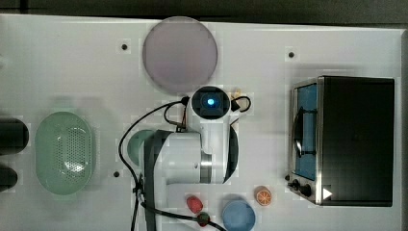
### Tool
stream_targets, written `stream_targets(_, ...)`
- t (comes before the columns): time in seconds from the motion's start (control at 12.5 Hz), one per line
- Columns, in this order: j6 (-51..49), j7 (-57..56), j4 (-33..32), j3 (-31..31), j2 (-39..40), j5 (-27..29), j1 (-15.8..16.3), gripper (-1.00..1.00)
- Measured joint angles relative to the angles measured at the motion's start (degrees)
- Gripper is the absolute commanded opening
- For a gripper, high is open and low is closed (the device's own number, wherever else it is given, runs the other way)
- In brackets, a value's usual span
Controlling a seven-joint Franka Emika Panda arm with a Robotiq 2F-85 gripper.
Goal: Pick Ketchup from the table and place it in strainer.
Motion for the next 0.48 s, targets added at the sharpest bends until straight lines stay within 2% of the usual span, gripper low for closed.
stream_targets(0.32, 7.9, -8.7, -0.1, 0.1, 1.7, -0.5, -0.1, 1.00)
stream_targets(0.48, 12.1, -11.1, 0.3, 0.2, 4.2, -3.0, 0.0, 1.00)
